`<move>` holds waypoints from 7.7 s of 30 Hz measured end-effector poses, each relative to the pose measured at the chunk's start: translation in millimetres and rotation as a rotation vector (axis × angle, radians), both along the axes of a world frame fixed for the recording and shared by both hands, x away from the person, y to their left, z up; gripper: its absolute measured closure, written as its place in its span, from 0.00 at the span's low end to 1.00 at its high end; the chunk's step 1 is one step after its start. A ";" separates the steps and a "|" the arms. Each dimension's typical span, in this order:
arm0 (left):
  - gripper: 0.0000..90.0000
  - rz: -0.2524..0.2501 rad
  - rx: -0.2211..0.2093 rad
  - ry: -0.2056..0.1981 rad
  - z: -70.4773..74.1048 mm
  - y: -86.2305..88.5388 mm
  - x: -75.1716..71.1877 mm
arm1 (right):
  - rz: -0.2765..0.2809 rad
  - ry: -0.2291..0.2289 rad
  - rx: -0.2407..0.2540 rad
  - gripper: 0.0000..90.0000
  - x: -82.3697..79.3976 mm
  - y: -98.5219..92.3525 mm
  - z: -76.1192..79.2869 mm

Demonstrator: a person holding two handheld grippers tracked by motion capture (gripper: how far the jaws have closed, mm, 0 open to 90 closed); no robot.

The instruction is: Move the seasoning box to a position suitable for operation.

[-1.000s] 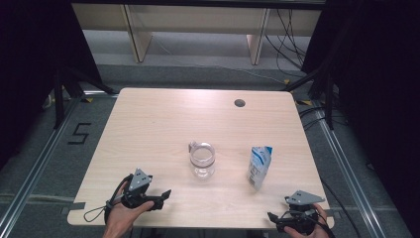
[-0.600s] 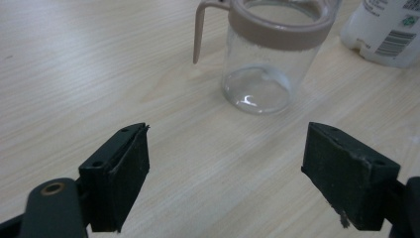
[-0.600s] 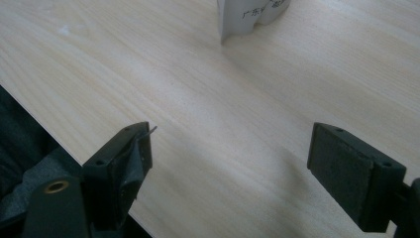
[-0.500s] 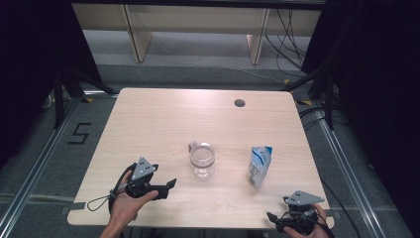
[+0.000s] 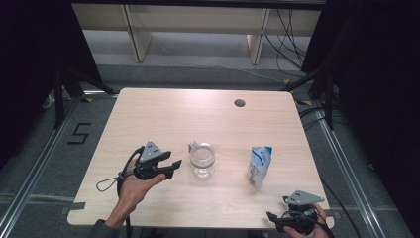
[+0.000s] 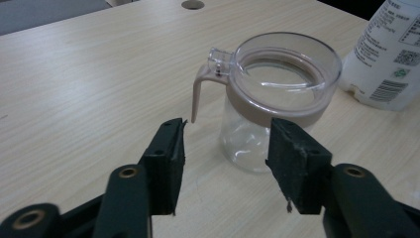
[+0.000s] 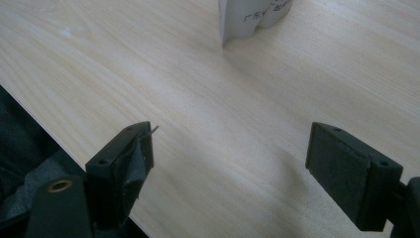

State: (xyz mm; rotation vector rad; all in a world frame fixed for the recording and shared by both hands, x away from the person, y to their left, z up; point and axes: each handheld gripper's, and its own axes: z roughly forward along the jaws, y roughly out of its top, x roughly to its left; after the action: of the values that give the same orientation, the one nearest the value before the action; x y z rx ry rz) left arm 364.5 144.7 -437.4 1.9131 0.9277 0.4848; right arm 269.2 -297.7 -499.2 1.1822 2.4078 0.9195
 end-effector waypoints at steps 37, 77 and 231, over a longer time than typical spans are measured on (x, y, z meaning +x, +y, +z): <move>0.96 -0.036 0.050 0.045 13.5 -48.5 82.0 | -0.003 0.024 -0.010 0.22 -0.6 0.2 -0.6; 0.94 -0.062 0.092 0.141 12.9 -19.8 54.6 | -0.004 0.036 -0.024 0.22 -0.9 1.0 -1.3; 0.37 -0.100 -0.099 0.065 -29.9 -25.4 -64.2 | 0.073 -0.061 0.052 0.26 -2.5 7.6 5.6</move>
State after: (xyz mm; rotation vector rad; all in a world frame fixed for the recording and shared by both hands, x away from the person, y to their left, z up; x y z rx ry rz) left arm 300.3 119.2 -467.3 1.8840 0.8766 0.3137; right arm 266.7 -290.1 -493.5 1.0741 2.4061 1.0312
